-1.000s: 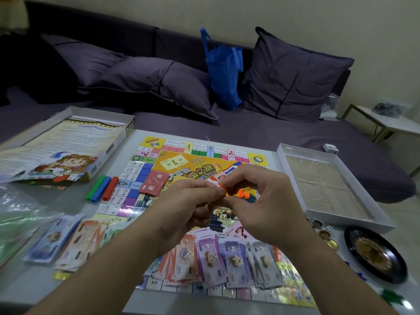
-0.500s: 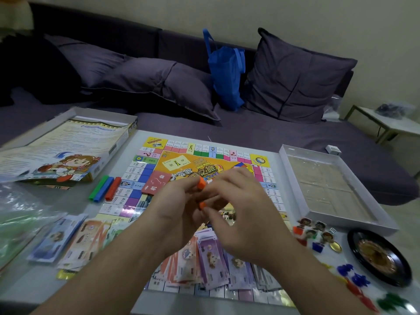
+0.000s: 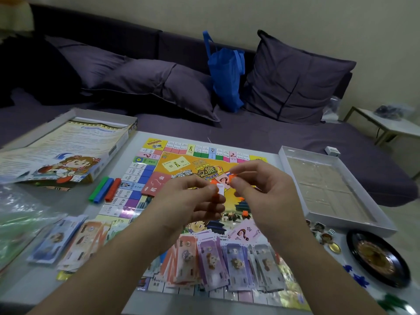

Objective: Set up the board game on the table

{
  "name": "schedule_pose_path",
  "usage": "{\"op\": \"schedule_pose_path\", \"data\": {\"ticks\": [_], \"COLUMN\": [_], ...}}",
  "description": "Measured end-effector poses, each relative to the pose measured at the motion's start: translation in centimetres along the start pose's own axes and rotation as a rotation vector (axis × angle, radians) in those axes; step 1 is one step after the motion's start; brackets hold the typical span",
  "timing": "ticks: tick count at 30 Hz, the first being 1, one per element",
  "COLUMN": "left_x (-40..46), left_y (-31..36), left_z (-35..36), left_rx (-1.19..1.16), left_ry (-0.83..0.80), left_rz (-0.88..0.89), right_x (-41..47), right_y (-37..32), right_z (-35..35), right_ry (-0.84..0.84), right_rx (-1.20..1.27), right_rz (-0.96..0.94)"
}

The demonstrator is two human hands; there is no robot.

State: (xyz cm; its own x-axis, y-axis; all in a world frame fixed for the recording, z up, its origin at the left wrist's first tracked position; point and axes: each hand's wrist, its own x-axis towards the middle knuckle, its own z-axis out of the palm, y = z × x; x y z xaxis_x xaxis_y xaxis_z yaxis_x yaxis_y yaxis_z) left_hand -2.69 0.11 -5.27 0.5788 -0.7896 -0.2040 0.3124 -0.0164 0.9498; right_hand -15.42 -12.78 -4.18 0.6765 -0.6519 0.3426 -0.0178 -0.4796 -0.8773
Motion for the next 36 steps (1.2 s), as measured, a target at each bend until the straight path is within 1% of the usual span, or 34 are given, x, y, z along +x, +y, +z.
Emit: {"op": "schedule_pose_path", "data": {"ticks": [2,3,8,11,17,21,23,32,34,36], "left_x": [-0.2,-0.3,-0.4,-0.3,-0.4,-0.5,-0.5,-0.7,-0.6,-0.4], "left_y": [-0.1,-0.2,-0.5,-0.7,-1.4,-1.5,-1.4,-1.2,-1.4,-1.5], "left_z": [0.3,0.4,1.0,1.0,1.2,0.7,0.5,0.1,0.1,0.5], "left_rx": [0.188,0.240,0.217,0.236,0.229,0.327,0.369,0.549,0.560,0.515], "left_ry": [-0.026,-0.034,-0.051,-0.033,0.029,0.043,0.034,0.033,0.040,0.052], "left_rz": [0.079,0.112,0.180,0.220,0.308,0.381,0.388,0.459,0.457,0.424], "right_x": [0.2,0.2,0.1,0.0,-0.2,-0.3,-0.5,-0.7,-0.8,-0.8], "right_y": [0.0,0.0,0.7,1.1,1.4,1.6,1.5,1.4,1.5,1.5], "right_z": [-0.2,-0.2,0.2,0.5,1.3,1.6,1.6,1.6,1.6,1.6], "right_ry": [0.005,-0.002,-0.035,-0.047,-0.014,-0.020,-0.017,-0.019,-0.010,0.004], "right_rx": [0.121,0.154,0.220,0.289,0.351,0.409,0.436,0.442,0.397,0.315], "right_rz": [0.071,0.089,0.162,0.217,0.198,0.230,0.238,0.237,0.228,0.187]}}
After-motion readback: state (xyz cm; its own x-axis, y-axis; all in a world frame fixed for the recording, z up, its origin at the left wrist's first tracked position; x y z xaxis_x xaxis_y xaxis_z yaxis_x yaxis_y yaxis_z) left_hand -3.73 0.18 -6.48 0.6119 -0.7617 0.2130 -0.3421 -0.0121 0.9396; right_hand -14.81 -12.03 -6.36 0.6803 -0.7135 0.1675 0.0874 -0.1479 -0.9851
